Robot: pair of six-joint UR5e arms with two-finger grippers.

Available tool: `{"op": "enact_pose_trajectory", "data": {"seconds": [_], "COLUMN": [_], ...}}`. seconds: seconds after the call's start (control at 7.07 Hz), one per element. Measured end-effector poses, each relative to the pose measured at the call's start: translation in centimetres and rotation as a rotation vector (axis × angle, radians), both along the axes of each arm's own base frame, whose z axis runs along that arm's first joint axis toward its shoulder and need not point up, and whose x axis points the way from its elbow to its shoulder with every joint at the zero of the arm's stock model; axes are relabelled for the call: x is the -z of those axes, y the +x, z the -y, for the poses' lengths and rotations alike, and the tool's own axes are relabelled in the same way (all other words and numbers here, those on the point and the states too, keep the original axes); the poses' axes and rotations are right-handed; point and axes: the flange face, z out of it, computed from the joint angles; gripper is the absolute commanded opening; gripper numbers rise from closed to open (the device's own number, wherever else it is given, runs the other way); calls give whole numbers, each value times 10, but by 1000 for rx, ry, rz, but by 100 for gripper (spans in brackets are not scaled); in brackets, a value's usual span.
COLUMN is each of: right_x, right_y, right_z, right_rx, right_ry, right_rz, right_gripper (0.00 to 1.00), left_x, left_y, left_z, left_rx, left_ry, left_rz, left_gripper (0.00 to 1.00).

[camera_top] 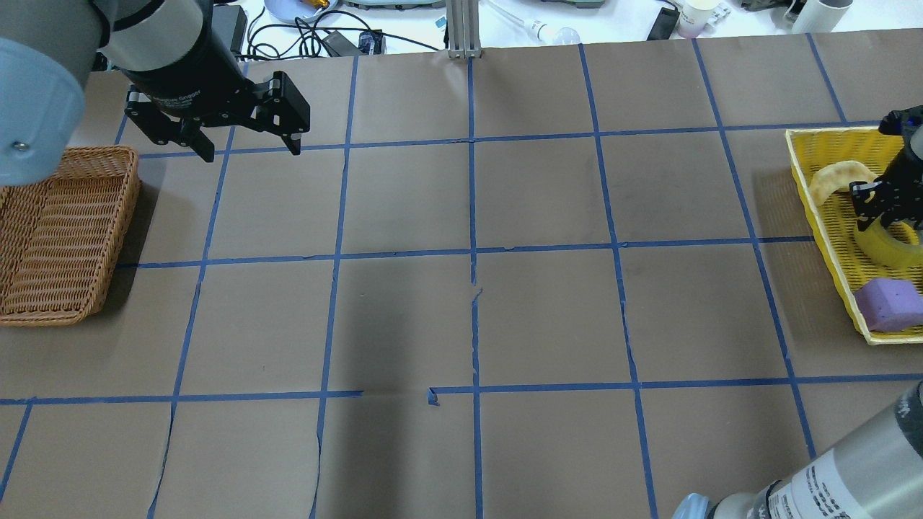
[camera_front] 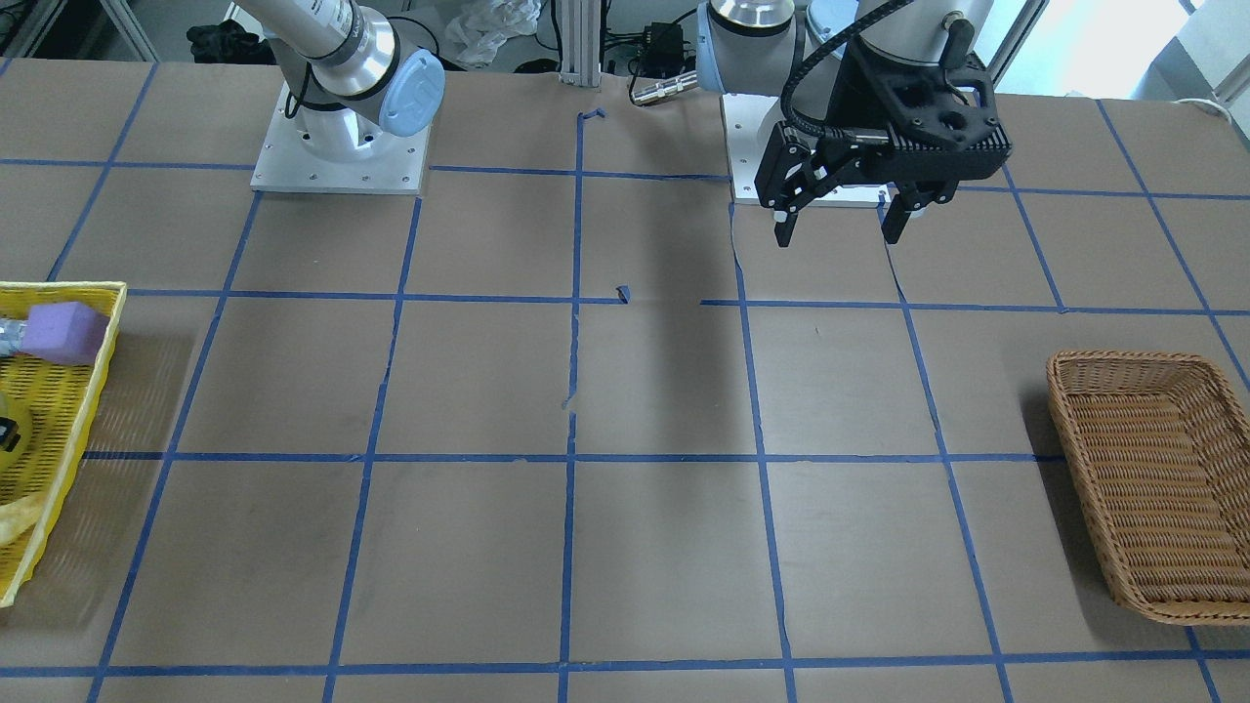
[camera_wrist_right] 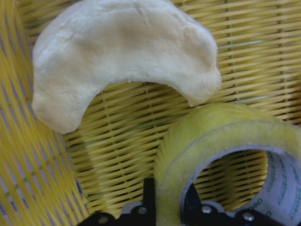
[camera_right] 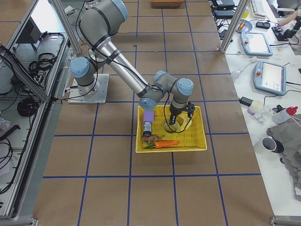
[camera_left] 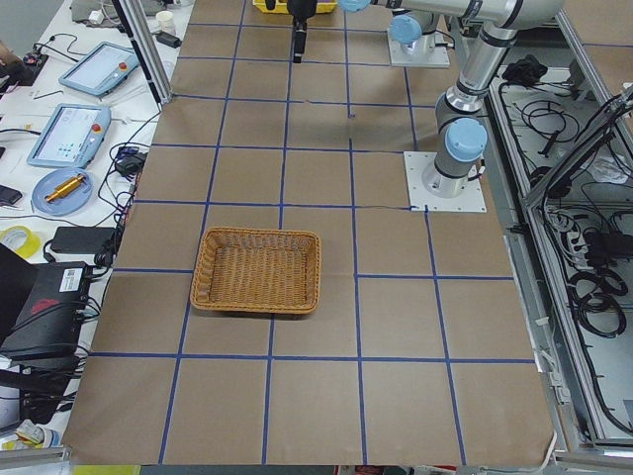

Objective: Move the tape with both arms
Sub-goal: 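Close the right gripper on the tape roll and lift it, then carry the tape roll to the table center and release it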

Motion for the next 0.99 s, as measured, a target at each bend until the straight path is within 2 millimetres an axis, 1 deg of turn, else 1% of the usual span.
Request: {"op": "enact_pose_trajectory", "data": {"seconds": [0.14, 0.28, 0.42, 0.57, 0.71, 0.85, 0.99], "right_x": [-22, -52, -82, -112, -131, -139, -135], "right_y": [4, 14, 33, 73, 137, 213, 290], "right_z": [-2, -6, -9, -4, 4, 11, 14], "right_rx": [-3, -9, -32, -81, -117, -107, -76], "right_ry": [-20, -38, -53, -71, -78, -87, -98], "right_rz": [-10, -19, -27, -36, -34, -20, 12], "right_gripper": [0, 0, 0, 0, 0, 0, 0], "left_x": [0, 0, 0, 0, 0, 0, 1], "left_y": [0, 0, 0, 0, 0, 0, 0], "left_z": [0, 0, 0, 0, 0, 0, 0], "left_rx": [0, 0, 0, 0, 0, 0, 0], "left_ry": [0, 0, 0, 0, 0, 0, 1], "left_rz": [0, 0, 1, 1, 1, 2, 2], "left_gripper": [100, 100, 100, 100, 100, 100, 100]}}
